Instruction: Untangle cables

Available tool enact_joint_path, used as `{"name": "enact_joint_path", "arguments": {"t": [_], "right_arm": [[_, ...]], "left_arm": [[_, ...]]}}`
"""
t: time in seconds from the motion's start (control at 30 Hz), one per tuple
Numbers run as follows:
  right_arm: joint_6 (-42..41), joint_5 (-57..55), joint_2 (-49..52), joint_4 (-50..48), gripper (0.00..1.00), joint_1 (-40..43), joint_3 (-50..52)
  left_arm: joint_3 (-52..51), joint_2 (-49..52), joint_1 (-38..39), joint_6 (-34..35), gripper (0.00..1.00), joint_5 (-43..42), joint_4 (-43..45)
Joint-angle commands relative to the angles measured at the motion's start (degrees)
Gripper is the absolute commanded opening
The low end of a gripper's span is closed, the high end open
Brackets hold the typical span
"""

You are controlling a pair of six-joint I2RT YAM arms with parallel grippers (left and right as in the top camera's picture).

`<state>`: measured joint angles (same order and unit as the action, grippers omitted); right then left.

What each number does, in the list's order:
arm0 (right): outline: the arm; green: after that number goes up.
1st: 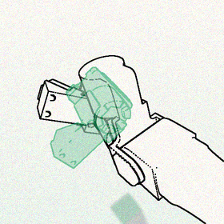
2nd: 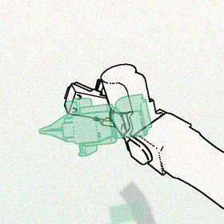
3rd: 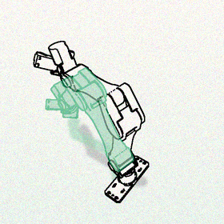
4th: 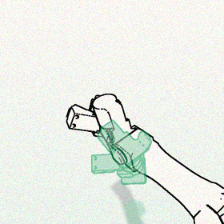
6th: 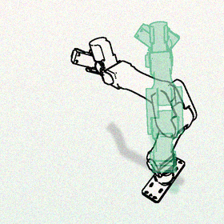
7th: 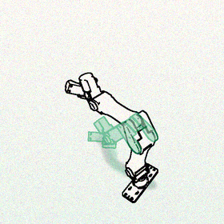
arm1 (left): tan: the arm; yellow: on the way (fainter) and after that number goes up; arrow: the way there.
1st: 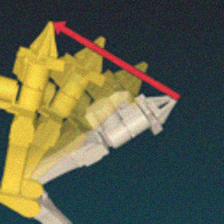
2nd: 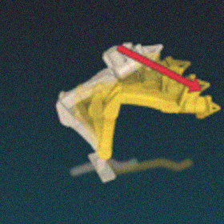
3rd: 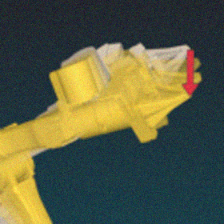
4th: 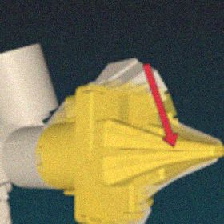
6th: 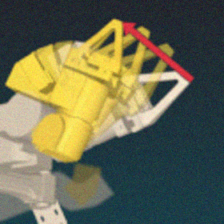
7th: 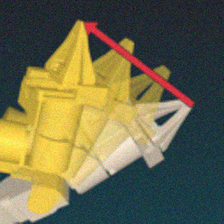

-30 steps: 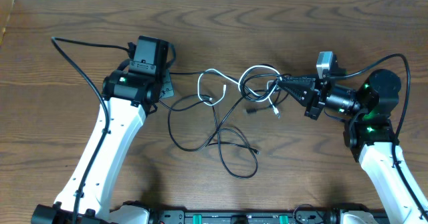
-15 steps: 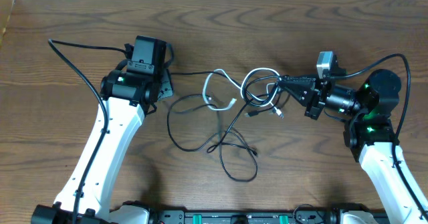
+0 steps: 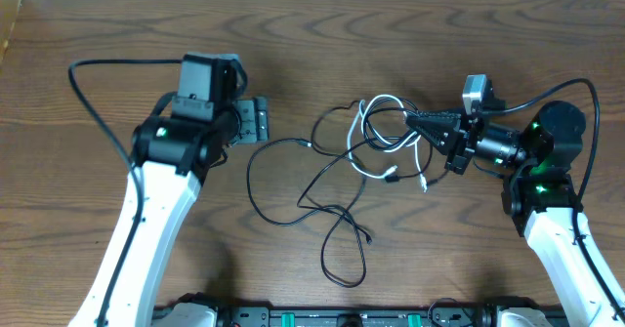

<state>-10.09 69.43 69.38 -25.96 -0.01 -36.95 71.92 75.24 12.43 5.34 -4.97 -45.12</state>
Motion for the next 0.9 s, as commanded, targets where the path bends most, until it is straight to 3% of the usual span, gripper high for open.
{"name": "enact_joint_path", "arguments": {"t": [0.0,0.27,0.57,0.87], "right_arm": [[-0.59,-0.02,0.11,-0.04,0.01,0.46,-0.07],[-0.55,1.79,0.11,-0.52,0.01,0.37,-0.07],[8.72,15.80,0.11,-3.91,0.01,-1.60,-0.07],[10.62,16.85,0.11,-4.72,0.01,-3.15,-0.07]], "left_arm": [[0.63,-2.01,-0.13,-14.80,0.82,-16.98,0.55],[0.61,-1.57,-0.09,-23.78,0.83,-32.65,0.59],[0.61,-1.51,2.97,-26.77,0.83,-35.69,0.92],[0.61,-1.51,11.37,-33.94,0.87,-36.41,0.87]]}}
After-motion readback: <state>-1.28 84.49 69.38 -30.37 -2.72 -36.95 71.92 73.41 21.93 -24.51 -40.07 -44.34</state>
